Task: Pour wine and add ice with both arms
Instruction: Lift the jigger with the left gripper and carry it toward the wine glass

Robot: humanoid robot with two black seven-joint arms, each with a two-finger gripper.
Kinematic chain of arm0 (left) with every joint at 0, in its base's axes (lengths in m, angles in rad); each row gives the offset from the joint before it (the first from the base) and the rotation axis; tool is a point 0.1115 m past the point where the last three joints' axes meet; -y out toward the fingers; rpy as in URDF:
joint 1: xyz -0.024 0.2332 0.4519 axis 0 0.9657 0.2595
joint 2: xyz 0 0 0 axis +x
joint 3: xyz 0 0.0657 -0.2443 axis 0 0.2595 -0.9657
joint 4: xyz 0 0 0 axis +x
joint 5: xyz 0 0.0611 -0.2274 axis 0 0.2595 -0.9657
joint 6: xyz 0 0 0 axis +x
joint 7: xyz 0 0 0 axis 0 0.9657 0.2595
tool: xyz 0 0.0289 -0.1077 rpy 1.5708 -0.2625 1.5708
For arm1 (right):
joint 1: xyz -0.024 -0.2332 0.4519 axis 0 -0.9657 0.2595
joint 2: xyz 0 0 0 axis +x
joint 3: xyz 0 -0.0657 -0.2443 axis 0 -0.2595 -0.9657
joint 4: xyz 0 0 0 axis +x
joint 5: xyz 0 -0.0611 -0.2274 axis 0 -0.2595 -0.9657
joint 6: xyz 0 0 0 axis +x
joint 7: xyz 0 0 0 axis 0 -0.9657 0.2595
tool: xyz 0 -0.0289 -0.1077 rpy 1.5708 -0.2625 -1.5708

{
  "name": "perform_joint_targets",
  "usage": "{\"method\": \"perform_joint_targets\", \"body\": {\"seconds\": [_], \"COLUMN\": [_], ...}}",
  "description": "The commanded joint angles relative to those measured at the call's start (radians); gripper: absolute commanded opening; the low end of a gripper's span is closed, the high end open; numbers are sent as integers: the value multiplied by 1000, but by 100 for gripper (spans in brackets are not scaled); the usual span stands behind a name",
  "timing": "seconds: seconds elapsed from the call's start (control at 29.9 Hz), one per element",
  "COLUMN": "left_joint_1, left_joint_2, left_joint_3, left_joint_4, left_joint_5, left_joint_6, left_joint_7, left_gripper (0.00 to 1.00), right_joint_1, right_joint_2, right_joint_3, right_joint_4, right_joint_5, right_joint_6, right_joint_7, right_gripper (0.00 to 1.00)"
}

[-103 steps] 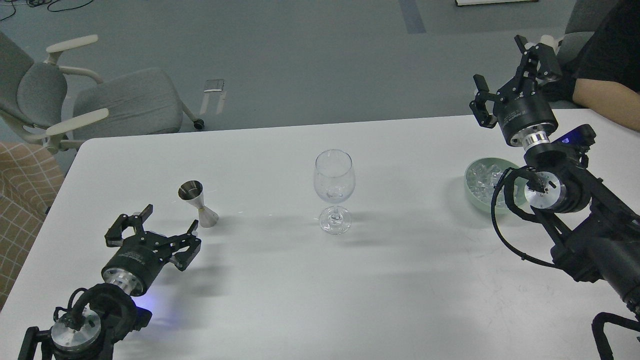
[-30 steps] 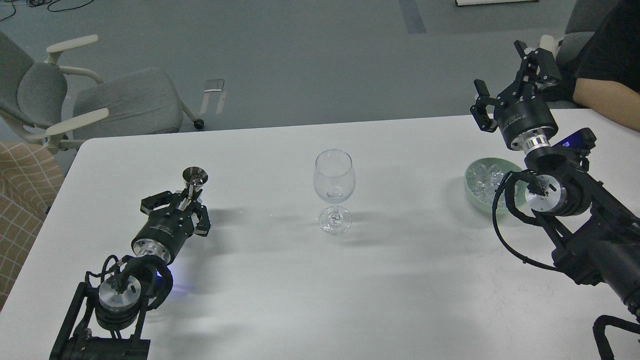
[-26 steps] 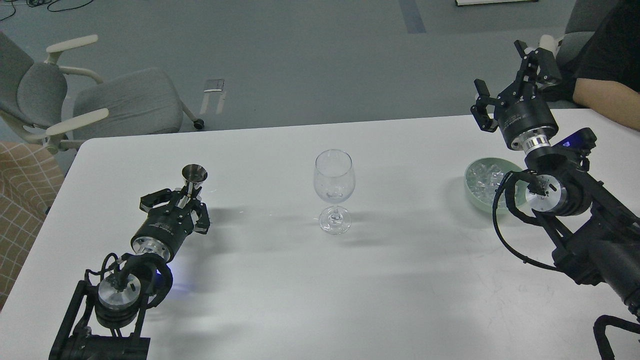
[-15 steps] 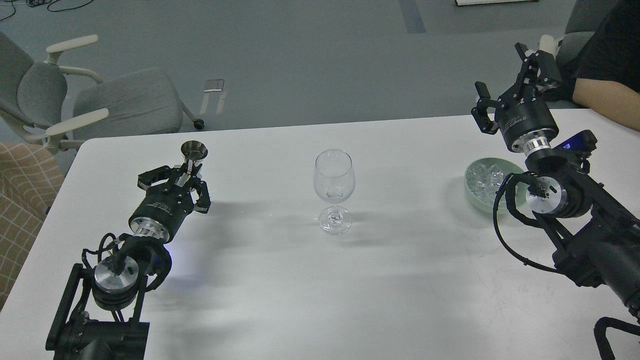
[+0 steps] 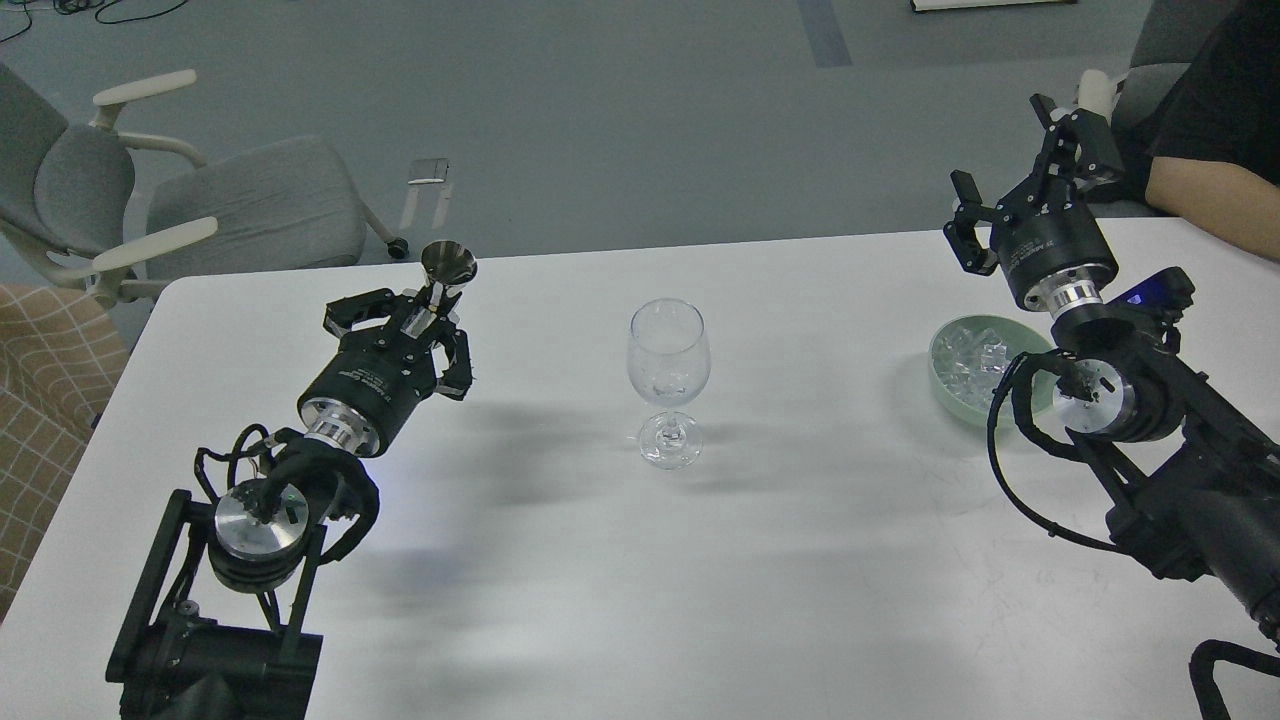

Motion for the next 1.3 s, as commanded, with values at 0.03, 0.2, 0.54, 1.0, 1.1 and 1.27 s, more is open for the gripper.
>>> {"method": "perform_joint_targets", "body": {"seconds": [0.03, 0.2, 0.54, 1.0, 1.1, 1.27], "left_joint_1": [-1, 0, -1, -9, -15, -21], "left_joint_2": [0, 0, 0, 0, 0, 0], "left_joint_3": [38, 86, 132, 167, 167, 168], "left_joint_4": [-33, -64, -70, -125, -148, -161], "left_joint_5": [1, 13, 83, 122, 122, 122], "left_joint_6": [29, 52, 70, 124, 135, 150], "left_joint_7": [14, 19, 19, 42, 50, 51], "left_gripper": [0, 0, 0, 0, 0, 0], "right_joint_1": [-2, -8, -12, -18, -18, -18], "right_joint_2": [0, 0, -1, 0, 0, 2], "right_joint_3": [0, 0, 0, 0, -2, -2], "right_joint_4": [0, 1, 10, 10, 10, 10], "right_joint_5": [0, 0, -2, -2, -2, -2], "right_joint_6": [0, 0, 0, 0, 0, 0], "right_joint_7": [-1, 0, 0, 0, 0, 0], "right_gripper": [100, 100, 100, 100, 100, 100]}}
